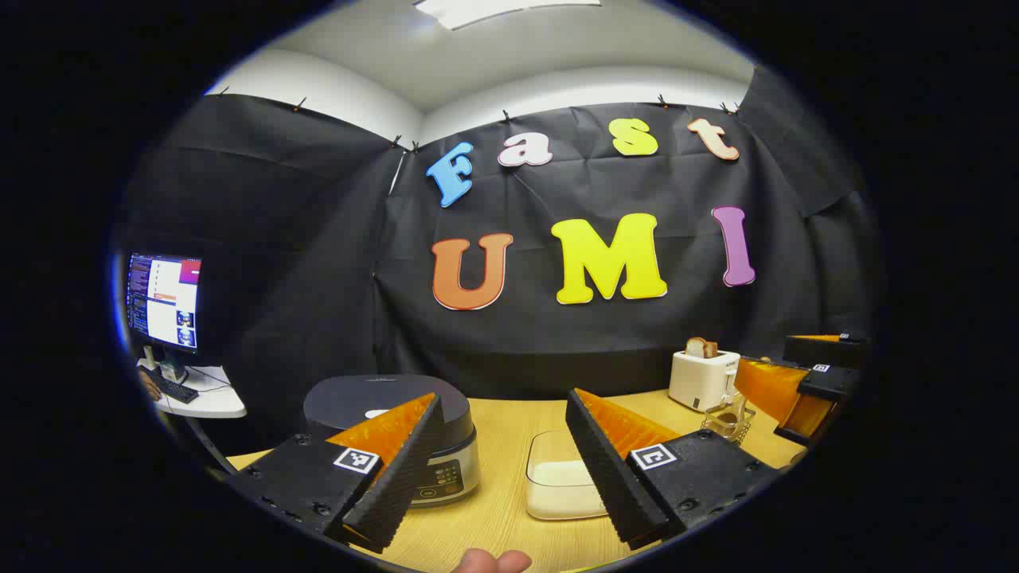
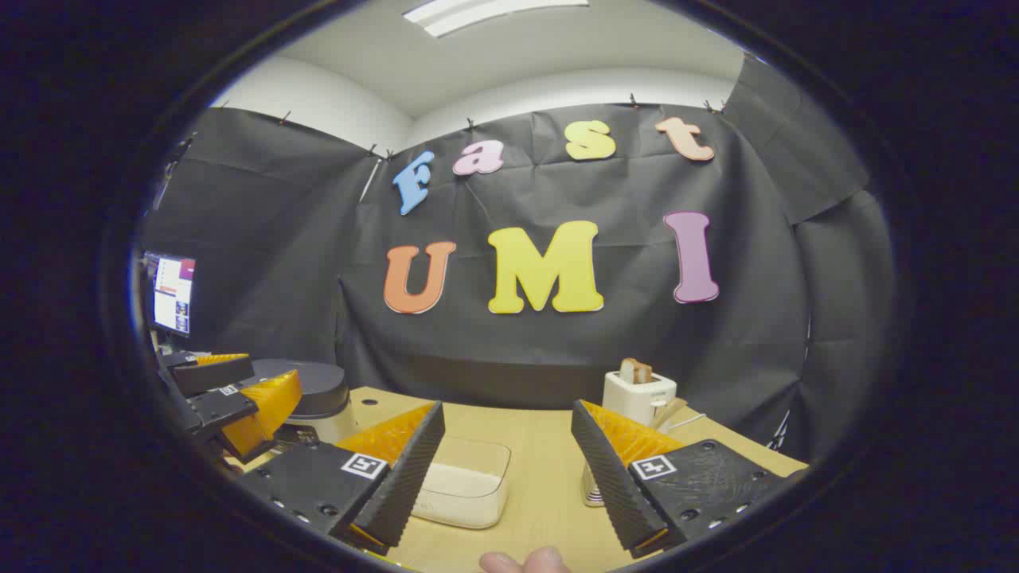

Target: Close the left gripper, press the button to open the rice cooker; take a wooden spoon from the chopstick holder with the right hand, scoop a spoonful of rice and pour it into the rice cooker, then put the wooden spoon back into the chopstick holder.

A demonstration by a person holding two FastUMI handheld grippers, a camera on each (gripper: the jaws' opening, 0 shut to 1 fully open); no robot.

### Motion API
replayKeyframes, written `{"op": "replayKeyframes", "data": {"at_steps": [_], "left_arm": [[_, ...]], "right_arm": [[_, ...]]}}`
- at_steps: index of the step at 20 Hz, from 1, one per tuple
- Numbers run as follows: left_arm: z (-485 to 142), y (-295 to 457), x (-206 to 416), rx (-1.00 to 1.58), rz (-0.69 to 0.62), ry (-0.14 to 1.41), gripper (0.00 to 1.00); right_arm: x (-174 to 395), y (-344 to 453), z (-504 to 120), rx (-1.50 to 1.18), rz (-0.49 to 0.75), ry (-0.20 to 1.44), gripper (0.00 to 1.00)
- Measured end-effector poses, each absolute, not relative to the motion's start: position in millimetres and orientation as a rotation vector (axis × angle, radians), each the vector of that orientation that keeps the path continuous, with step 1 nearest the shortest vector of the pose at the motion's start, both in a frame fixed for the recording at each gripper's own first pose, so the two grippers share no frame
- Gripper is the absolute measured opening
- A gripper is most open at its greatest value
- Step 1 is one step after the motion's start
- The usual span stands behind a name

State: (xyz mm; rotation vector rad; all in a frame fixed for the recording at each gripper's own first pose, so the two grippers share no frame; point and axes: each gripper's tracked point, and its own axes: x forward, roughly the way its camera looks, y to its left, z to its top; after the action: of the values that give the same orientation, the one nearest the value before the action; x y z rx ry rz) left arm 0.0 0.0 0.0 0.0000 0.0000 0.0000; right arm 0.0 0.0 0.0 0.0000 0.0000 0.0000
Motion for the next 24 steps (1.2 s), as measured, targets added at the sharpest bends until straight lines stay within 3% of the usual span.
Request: {"op": "replayKeyframes", "data": {"at_steps": [17,24], "left_arm": [[0,9,-2,0.007,0.037,0.013,0.99],[2,9,-2,0.008,0.051,0.003,0.99]], "right_arm": [[-4,-30,-9,0.008,-0.085,0.04,0.94],[-2,-31,-20,0.014,-0.05,0.051,0.94]]}}
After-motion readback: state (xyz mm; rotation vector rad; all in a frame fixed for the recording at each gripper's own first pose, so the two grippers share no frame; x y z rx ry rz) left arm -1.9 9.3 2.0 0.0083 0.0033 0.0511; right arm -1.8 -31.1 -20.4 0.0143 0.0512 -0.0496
